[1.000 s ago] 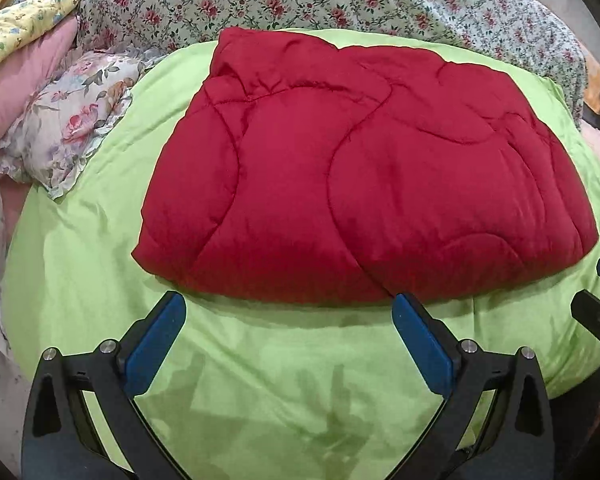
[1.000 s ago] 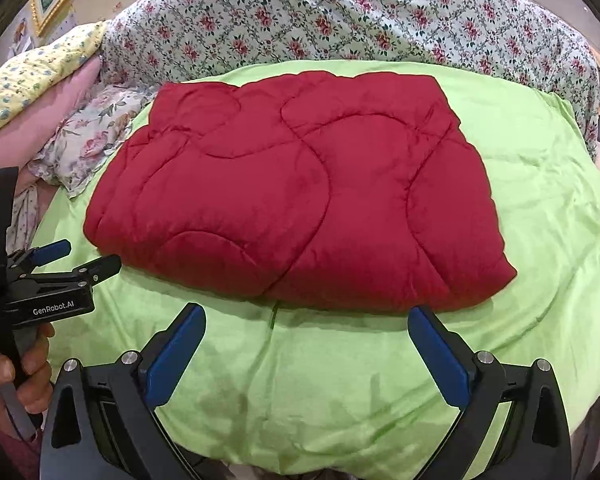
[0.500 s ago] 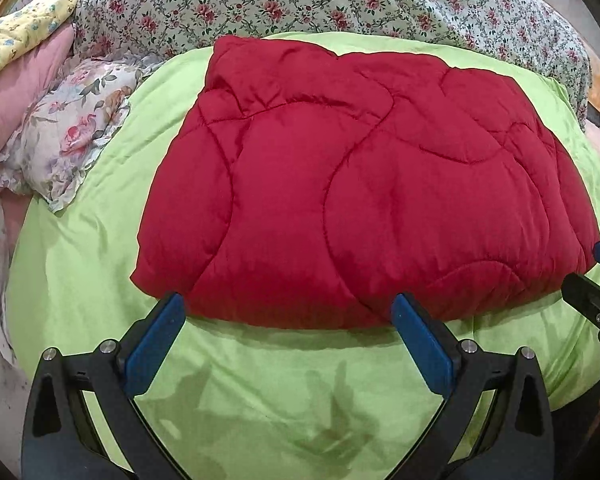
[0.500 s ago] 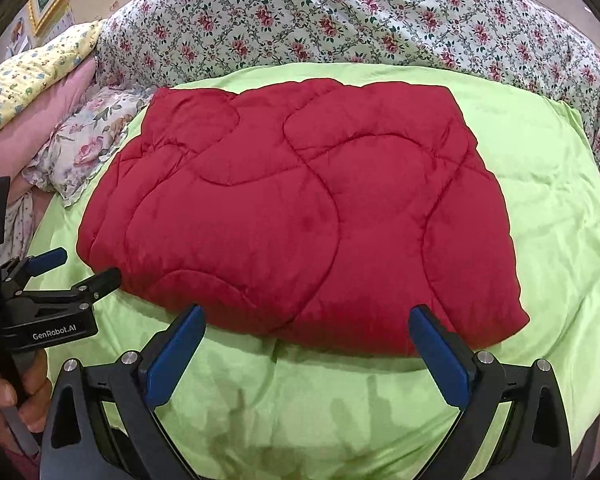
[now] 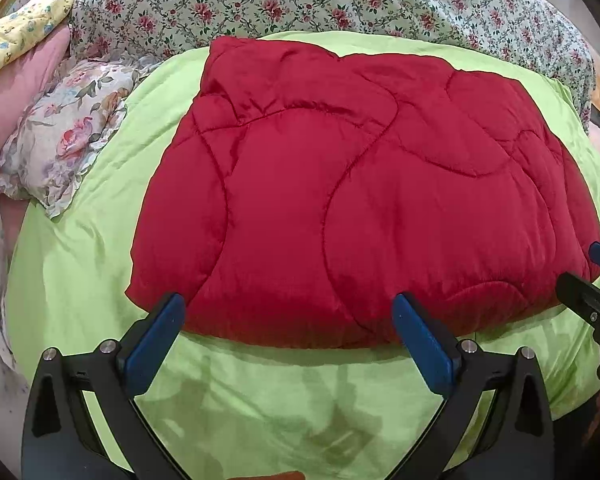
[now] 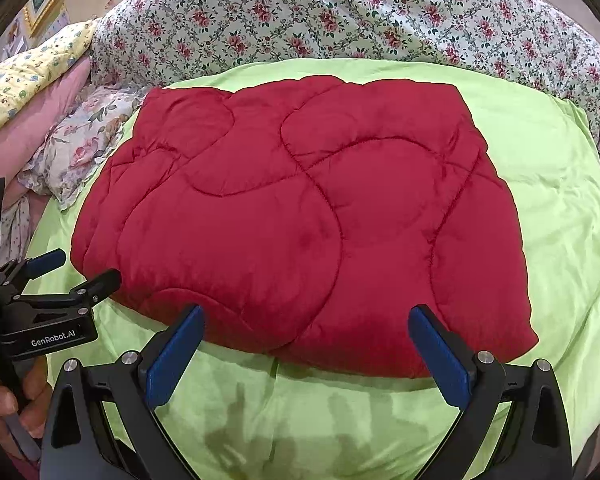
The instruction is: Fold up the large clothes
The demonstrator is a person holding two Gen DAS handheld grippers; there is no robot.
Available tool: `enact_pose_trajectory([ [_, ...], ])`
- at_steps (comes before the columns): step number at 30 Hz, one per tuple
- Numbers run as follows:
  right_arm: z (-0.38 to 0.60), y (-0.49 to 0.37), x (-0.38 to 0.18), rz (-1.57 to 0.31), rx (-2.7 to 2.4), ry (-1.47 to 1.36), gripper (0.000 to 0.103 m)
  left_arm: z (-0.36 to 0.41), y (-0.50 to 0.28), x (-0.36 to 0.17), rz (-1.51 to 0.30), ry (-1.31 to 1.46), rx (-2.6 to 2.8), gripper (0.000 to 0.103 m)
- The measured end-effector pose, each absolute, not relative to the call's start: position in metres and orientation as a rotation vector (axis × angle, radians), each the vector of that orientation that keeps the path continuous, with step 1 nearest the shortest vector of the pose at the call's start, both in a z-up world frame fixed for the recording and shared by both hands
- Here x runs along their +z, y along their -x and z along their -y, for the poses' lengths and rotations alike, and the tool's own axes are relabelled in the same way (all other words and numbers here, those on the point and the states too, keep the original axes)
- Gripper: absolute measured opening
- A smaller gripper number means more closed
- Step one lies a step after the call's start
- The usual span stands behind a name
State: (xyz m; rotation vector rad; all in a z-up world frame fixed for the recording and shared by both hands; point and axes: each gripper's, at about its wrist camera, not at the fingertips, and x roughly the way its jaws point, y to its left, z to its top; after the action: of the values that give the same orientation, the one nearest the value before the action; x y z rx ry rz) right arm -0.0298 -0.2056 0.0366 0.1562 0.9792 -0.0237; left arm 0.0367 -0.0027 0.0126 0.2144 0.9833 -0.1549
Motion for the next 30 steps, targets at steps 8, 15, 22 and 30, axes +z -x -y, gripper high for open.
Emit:
enact_pose_trajectory([
  [8, 0.206, 0.023, 0.042, -0.971, -0.018, -0.157, 0.102, 0.007, -0.04, 0.02, -0.973, -0.209, -0.163, 0.103],
  [15, 0.206, 0.022, 0.044, -0.969, -0.015, -0.163, 0.102, 0.007, -0.042, 0.021, -0.975, -0.2, -0.162, 0.103],
  [22, 0.206, 0.019, 0.044, -0.973, -0.012, -0.165, 0.102, 0.007, -0.045, 0.021, -0.98, -0.196, -0.162, 0.103],
  [30, 0.206, 0.016, 0.045, -0.973, -0.009, -0.166, 0.102, 0.006, -0.047, 0.021, -0.981, -0.195, -0.163, 0.103],
])
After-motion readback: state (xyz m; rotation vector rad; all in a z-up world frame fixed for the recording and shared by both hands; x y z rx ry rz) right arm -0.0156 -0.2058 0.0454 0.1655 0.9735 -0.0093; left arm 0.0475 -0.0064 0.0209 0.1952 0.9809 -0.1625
